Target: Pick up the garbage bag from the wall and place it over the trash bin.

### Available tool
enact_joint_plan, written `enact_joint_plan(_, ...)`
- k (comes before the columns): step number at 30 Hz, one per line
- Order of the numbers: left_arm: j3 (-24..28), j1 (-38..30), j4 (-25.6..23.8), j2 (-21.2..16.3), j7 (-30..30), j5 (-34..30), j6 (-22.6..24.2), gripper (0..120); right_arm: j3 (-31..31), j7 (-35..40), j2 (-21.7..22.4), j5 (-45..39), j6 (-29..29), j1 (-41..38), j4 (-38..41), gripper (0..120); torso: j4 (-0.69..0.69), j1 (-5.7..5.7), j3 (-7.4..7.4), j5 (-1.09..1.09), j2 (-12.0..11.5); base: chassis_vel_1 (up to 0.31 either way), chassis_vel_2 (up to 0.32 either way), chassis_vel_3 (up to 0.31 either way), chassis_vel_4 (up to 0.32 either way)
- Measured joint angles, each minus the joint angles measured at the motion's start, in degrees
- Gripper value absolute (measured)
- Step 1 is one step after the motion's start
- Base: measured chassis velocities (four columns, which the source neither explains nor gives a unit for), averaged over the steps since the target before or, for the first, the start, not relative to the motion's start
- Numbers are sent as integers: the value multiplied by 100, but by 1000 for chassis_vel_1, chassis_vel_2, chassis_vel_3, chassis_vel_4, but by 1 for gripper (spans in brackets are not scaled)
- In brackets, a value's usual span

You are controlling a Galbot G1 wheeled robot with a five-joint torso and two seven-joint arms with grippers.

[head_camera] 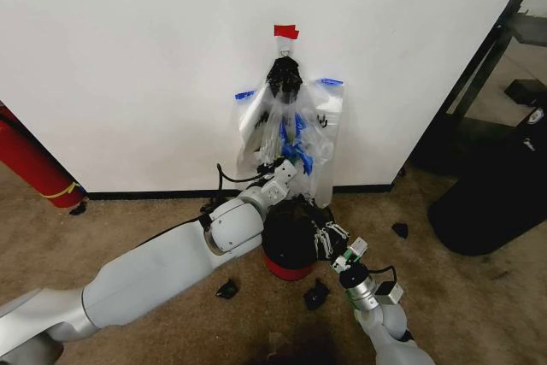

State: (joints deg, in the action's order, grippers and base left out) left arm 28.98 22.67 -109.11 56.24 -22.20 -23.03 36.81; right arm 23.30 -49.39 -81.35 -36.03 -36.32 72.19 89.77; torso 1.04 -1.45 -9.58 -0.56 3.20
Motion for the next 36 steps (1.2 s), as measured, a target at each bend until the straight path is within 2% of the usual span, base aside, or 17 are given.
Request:
enact_joint_plan(8,-514,509,-347,-140,-34,-219,-676,0,36,79,19,0,-57,-15,-89,0,-1,0,0,-1,0,0,0,0,0)
enact_joint_plan(15,-524,649,-349,-200,-76,-411,-696,1,46,82,47,-7,-73,-12,-69,0,-1,0,0,0,0,0,0,0,0)
enact_joint_plan(17,-504,573,-258,-53,-228,-707,-601,10,38,78,35,-7,-75,-7,-54,0,0,0,0,-1,0,0,0,0,0)
enact_joint_plan(19,-502,545,-233,-13,-274,-793,-578,11,35,77,31,-5,-75,-6,-48,0,0,0,0,-1,0,0,0,0,0)
enact_joint_plan(21,-491,395,-125,192,-521,-1251,-441,23,19,72,1,17,-75,8,-20,0,1,0,0,0,0,0,0,0,0)
enact_joint_plan(24,-471,292,-65,314,-702,-1520,-322,36,2,69,-54,57,-75,16,9,0,1,0,0,1,0,0,0,0,0)
enact_joint_plan(26,-463,280,-53,332,-729,-1542,-295,39,0,67,-65,67,-75,16,15,0,0,0,0,0,0,0,0,0,0)
enact_joint_plan(32,-441,285,-63,348,-838,-1399,-125,65,5,65,-85,77,-73,14,44,0,0,0,0,0,0,0,0,0,0)
enact_joint_plan(33,-441,285,-63,348,-838,-1399,-125,65,5,65,-85,77,-73,14,44,0,0,0,0,0,0,0,0,0,0)
enact_joint_plan(36,-417,328,-96,311,-839,-1235,-53,77,14,65,-85,76,-73,18,45,0,-1,0,0,0,0,0,0,0,0)
